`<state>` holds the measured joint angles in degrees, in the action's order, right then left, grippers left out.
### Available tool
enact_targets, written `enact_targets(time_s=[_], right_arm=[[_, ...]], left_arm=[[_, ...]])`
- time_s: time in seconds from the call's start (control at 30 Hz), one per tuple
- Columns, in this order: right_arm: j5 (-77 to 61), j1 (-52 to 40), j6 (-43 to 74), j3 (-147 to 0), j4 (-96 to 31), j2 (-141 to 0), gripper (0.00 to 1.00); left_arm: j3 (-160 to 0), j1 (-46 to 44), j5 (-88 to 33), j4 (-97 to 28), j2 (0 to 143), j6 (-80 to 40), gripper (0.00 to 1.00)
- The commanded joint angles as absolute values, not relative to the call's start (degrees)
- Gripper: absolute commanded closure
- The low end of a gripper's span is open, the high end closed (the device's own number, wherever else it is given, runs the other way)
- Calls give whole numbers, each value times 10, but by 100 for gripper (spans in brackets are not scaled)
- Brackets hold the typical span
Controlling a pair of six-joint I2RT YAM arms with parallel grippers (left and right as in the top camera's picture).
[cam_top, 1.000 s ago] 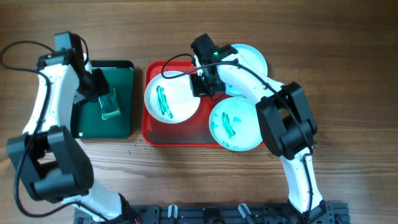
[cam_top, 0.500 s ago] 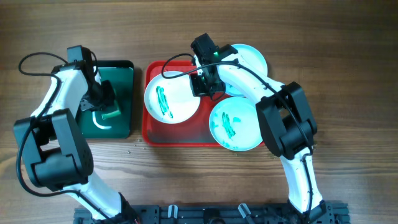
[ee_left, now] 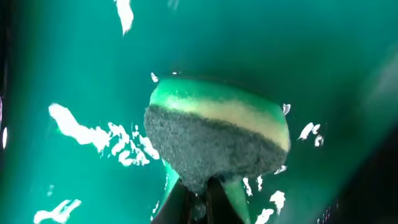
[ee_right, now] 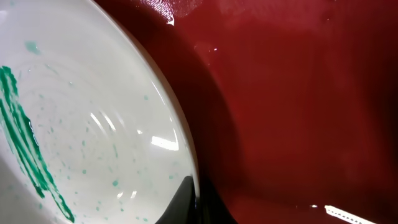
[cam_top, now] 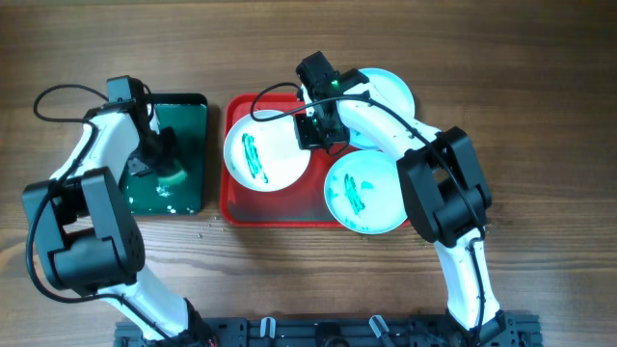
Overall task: Clean dirty plates on tray and stack at the side
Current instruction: 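Grasp the green sponge with the left gripper and the plate rim with the right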
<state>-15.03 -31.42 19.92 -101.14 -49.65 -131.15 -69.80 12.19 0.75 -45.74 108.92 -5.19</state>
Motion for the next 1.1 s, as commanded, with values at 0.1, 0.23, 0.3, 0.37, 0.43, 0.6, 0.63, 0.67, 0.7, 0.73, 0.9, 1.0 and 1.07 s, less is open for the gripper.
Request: enact_targets(time_s=[0.1,0.23,0.3,0.37,0.43,0.6,0.63,0.67,0.7,0.73,0.9,1.0,1.07], right_arm=[[-207,-303,197,-1024,-489,-1325,96],[-207,-303,196,-1024,-487,-1325,96],[-207,-303,196,-1024,-486,-1325,96],[-206,-303,195,-1024,-487,-1326,96],[-206,-303,195,-1024,-487,-1326,96],[-206,-303,195,-1024,-486,-1326,96],[-206,-303,195,-1024,-485,-1326,96],[-206,-303,195,-1024,-486,-1326,96],[-206,-303,195,-1024,-486,-1326,96],[-206,-303,195,-1024,-486,-1326,96],[-206,-303,195,-1024,-486,-1326,96],[-206,-303,195,-1024,-486,-1326,96],[-206,-303,195,-1024,-486,-1326,96]], left_arm=[[-799,126,-4,-563,1086,-49,96],[-818,126,12,-559,1086,-49,96],[-813,126,40,-531,1089,-49,96],[-804,126,44,-507,1089,-47,96],[-785,126,44,-482,1089,-47,96],[-728,126,44,-432,1089,-47,96],[-720,126,44,-424,1089,-47,96],[-710,126,44,-414,1089,-47,96],[-703,126,44,-405,1089,-47,96],[-692,126,44,-390,1089,-47,96],[-639,126,44,-312,1105,-53,96],[-624,126,44,-292,1141,-64,96],[-621,126,44,-286,1174,-67,96]])
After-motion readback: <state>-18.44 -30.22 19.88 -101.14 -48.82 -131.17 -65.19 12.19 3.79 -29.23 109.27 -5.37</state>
